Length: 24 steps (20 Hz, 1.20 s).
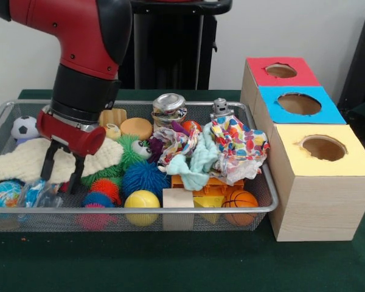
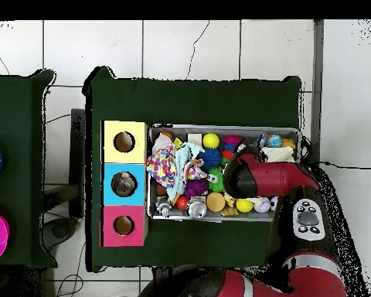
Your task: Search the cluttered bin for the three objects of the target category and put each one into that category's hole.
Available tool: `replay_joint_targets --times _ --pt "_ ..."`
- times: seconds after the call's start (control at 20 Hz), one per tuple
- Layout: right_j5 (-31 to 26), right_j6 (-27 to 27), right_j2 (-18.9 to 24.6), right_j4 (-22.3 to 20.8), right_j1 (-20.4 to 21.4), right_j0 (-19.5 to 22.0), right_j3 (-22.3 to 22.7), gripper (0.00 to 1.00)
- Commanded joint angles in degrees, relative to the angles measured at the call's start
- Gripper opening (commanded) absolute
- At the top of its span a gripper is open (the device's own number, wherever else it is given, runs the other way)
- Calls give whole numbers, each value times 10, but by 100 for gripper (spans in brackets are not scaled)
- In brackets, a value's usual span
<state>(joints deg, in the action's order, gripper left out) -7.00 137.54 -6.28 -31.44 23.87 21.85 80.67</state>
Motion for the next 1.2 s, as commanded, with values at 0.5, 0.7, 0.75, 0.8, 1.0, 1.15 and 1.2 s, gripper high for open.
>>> replay_joint_targets --times 0.5,0.7,0.75,0.8,1.0,1.15,1.2 --pt "-31 7 49 15 -15 32 23 100" --pt "-27 14 46 16 -14 32 30 100" --pt "-23 19 43 17 -14 29 31 100" --pt "-23 27 33 19 -12 21 33 100" --pt "-23 43 20 26 -4 10 46 100" --pt "-21 58 8 33 9 -4 66 100" --pt "-25 60 6 37 16 -6 74 100"
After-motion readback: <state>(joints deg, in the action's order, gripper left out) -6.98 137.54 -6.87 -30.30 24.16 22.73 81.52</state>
